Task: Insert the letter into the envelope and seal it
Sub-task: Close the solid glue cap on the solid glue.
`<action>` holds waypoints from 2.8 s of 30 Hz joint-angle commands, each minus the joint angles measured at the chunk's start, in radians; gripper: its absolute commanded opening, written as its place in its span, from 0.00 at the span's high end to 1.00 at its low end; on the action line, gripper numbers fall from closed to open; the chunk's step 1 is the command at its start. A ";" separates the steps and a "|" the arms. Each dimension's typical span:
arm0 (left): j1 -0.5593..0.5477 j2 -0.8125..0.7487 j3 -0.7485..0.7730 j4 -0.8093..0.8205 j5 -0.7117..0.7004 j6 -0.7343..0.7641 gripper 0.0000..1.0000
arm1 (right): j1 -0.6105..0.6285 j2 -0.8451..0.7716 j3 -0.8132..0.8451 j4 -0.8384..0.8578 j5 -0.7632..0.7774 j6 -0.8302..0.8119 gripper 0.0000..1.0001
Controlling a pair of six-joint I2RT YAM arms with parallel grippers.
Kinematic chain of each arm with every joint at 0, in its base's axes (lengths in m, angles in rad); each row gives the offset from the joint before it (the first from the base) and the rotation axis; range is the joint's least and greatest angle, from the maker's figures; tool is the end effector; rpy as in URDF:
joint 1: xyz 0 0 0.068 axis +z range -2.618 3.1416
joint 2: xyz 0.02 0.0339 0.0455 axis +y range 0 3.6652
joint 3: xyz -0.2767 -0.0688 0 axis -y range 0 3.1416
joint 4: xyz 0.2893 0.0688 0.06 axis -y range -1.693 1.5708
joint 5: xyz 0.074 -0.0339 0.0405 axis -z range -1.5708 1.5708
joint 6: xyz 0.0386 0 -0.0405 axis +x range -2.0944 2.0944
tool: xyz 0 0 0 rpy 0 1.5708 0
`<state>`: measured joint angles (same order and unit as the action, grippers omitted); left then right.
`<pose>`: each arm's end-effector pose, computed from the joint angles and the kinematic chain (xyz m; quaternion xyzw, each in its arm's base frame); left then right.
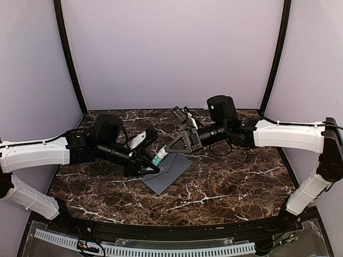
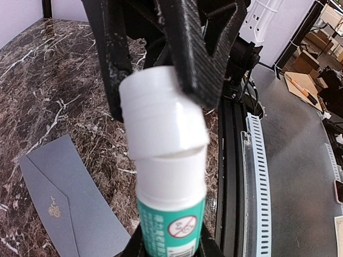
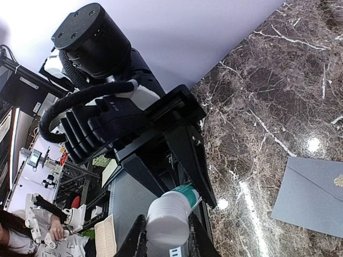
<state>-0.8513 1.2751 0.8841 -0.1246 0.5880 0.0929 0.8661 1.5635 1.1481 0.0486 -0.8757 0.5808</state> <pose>0.1961 -0.2563 0.2711 0.5060 0.6701 -0.4110 0.3549 0.2359 0.3232 0.2929 -0.3438 0.7047 0.6014 0.1531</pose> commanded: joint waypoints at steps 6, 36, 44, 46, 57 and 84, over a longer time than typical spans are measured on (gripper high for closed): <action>-0.003 0.018 0.044 -0.009 0.017 -0.002 1.00 | 0.022 0.016 0.050 -0.059 -0.012 -0.045 0.79; -0.002 0.080 0.076 -0.012 0.025 -0.064 1.00 | 0.106 0.078 0.177 -0.340 0.142 -0.184 0.81; 0.026 0.066 0.063 0.046 0.072 -0.125 1.00 | 0.111 0.066 0.132 -0.272 0.127 -0.142 0.81; 0.029 0.066 0.063 0.053 0.085 -0.128 1.00 | 0.113 0.069 0.127 -0.261 0.121 -0.136 0.81; 0.036 0.055 0.057 0.064 0.076 -0.129 1.00 | 0.130 0.103 0.130 -0.247 0.072 -0.125 0.81; 0.091 -0.001 0.043 0.183 0.050 -0.195 1.00 | 0.215 0.154 0.133 -0.228 -0.060 -0.068 0.81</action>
<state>-0.7990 1.2930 0.8810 -0.2359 0.6575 -0.0650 0.9493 1.6775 1.2858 -0.1497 -0.7418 0.4957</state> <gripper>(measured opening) 0.226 0.197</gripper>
